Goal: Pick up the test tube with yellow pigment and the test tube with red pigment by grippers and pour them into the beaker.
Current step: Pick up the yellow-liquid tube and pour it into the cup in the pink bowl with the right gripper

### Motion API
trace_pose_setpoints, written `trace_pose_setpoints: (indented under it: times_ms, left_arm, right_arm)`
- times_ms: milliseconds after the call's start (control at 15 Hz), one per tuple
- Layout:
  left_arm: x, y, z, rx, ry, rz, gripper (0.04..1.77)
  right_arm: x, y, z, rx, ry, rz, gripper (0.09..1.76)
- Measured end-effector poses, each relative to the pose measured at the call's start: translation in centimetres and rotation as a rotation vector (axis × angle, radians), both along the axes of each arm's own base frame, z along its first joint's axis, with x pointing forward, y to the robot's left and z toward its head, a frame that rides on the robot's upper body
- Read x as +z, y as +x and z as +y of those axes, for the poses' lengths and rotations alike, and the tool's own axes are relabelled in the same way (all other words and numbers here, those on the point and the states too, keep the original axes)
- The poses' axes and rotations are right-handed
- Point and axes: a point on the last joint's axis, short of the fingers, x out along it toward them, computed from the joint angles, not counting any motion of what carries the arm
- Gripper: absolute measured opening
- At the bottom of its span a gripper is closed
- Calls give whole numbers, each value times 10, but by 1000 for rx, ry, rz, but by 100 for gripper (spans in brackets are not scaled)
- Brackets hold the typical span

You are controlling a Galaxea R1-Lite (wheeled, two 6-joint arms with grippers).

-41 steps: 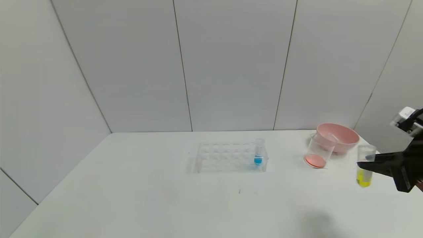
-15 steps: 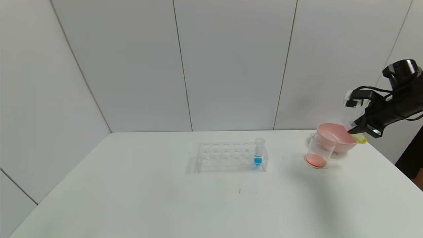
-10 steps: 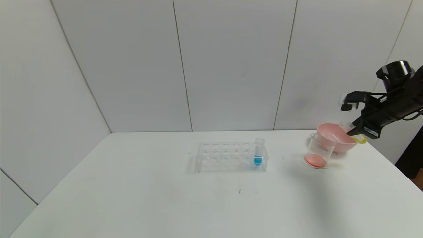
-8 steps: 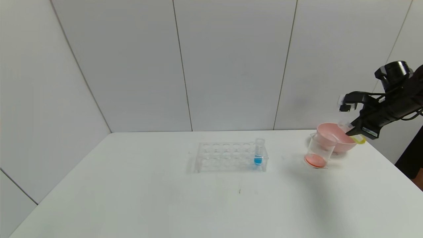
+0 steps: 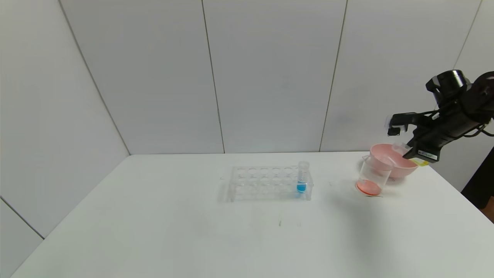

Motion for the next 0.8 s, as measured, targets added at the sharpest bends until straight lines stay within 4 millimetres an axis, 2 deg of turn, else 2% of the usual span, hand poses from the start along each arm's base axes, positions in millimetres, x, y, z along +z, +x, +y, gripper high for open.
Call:
trace_pose_setpoints:
  times_ms: [267, 800]
  left_arm:
    - [0, 0, 0, 0, 0, 0, 172]
    - [0, 0, 0, 0, 0, 0, 172]
  right_arm:
    - [1, -3, 21, 8, -115, 28, 50]
    - [1, -6, 40, 12, -246, 62, 50]
